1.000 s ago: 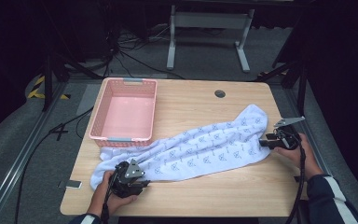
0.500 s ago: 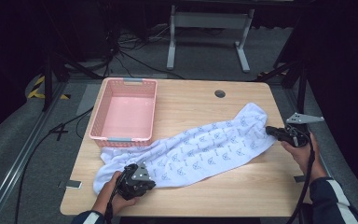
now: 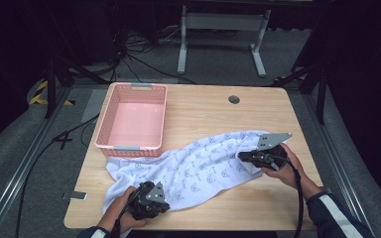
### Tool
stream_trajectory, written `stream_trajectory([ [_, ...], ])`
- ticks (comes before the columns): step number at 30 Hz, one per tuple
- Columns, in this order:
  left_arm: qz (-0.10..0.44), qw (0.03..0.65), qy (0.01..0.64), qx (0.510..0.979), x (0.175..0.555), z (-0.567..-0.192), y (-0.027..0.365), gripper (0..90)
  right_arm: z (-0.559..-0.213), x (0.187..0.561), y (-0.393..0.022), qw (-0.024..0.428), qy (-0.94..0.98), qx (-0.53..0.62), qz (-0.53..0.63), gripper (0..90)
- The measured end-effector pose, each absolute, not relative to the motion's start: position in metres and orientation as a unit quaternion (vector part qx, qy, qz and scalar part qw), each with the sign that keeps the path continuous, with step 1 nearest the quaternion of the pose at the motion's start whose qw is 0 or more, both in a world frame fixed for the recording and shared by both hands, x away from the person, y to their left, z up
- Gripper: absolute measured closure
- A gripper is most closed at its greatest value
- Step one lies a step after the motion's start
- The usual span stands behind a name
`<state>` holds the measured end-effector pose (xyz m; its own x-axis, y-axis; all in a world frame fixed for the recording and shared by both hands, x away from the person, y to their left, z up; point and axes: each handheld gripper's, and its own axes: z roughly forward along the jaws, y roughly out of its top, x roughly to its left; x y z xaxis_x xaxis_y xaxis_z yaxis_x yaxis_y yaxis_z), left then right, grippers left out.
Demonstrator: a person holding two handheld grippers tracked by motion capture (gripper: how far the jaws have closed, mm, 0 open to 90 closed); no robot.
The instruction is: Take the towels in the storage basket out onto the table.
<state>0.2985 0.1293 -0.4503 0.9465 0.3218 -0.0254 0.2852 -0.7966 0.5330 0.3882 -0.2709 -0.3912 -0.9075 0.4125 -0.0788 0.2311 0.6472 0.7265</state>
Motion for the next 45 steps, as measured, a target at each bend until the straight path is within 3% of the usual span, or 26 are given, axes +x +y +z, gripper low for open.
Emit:
stream_trajectory([
  [2,0.046,0.274,0.189,0.942,0.303,-0.449,0.145,87.9,-0.392,0.388,-0.270,0.116,0.900,0.183,0.379,62.5],
  [5,0.058,0.268,0.240,0.931,0.307,-0.449,0.168,88.0,-0.387,0.391,-0.284,0.114,0.889,0.201,0.395,52.2],
  [11,0.074,0.279,0.271,0.918,0.312,-0.452,0.186,88.0,-0.381,0.396,-0.327,0.139,0.871,0.258,0.395,56.0],
  [16,0.069,0.281,0.273,0.917,0.314,-0.454,0.186,87.9,-0.412,0.409,-0.352,0.177,0.882,0.323,0.293,45.7],
  [20,0.064,0.281,0.276,0.917,0.317,-0.454,0.190,88.0,-0.431,0.437,-0.376,0.175,0.854,0.387,0.300,48.4],
  [23,0.072,0.278,0.275,0.918,0.319,-0.453,0.195,88.5,-0.443,0.449,-0.378,0.181,0.857,0.387,0.286,60.5],
  [24,0.072,0.278,0.275,0.918,0.319,-0.453,0.195,88.5,-0.443,0.449,-0.378,0.181,0.857,0.387,0.286,60.5],
  [25,0.076,0.277,0.287,0.914,0.318,-0.454,0.201,88.6,-0.444,0.453,-0.379,0.191,0.856,0.387,0.285,71.8],
  [26,0.079,0.276,0.288,0.914,0.319,-0.454,0.205,88.7,-0.444,0.454,-0.379,0.206,0.858,0.383,0.274,72.8],
  [33,0.084,0.285,0.333,0.895,0.320,-0.455,0.228,88.9,-0.444,0.472,-0.393,0.214,0.843,0.414,0.268,74.2],
  [38,0.098,0.275,0.336,0.896,0.321,-0.454,0.222,88.4,-0.444,0.480,-0.386,0.242,0.839,0.414,0.258,66.7],
  [39,0.103,0.276,0.328,0.898,0.320,-0.452,0.220,87.7,-0.444,0.480,-0.385,0.241,0.843,0.407,0.257,65.2],
  [42,0.115,0.302,0.304,0.896,0.313,-0.444,0.203,72.2,-0.438,0.475,-0.387,0.246,0.841,0.402,0.268,57.2],
  [45,0.119,0.326,0.276,0.896,0.308,-0.437,0.177,58.9,-0.423,0.463,-0.397,0.242,0.820,0.415,0.311,55.2],
])
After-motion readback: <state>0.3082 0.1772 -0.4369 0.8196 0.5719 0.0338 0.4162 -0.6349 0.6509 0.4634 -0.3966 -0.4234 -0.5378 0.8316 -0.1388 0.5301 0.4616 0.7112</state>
